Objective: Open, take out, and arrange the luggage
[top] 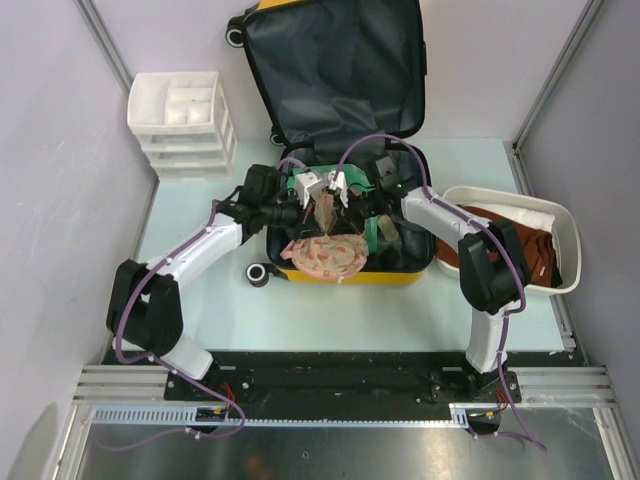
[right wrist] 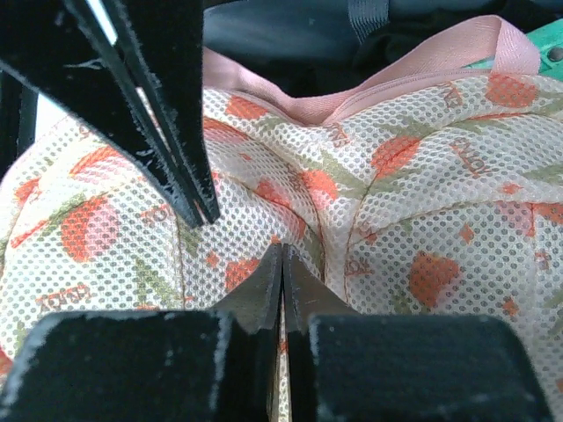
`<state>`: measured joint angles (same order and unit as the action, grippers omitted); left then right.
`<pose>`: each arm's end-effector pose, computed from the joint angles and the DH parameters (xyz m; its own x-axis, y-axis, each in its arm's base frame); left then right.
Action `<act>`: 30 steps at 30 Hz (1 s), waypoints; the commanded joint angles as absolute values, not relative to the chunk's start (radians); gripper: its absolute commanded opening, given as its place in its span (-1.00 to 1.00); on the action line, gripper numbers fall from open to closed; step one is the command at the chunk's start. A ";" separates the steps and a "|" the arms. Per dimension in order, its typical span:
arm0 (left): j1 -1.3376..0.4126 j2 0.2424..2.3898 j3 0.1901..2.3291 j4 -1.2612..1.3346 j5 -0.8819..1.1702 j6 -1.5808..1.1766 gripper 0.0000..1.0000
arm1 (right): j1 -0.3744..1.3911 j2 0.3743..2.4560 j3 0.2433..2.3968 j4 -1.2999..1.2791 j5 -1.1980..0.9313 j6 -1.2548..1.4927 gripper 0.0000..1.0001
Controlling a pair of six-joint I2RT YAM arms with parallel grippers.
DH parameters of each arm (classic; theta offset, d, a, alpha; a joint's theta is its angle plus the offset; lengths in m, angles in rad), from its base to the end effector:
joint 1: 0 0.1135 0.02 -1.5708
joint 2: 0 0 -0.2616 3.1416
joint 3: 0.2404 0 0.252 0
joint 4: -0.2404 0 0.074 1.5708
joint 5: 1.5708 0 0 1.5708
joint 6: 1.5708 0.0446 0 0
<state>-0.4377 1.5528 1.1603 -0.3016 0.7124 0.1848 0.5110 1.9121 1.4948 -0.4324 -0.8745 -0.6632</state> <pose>0.3021 -0.1736 0.2679 -0.4270 0.3533 -0.8324 0.8691 0.4146 -0.2698 0.3526 0.2369 0.2386 -0.0512 -0.4814 -0.8750 -0.9987 0.0195 0.0476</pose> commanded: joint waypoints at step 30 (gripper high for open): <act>-0.265 1.361 1.088 -0.241 0.575 0.124 0.33 | 0.560 1.741 1.497 -0.291 -0.180 -0.017 0.50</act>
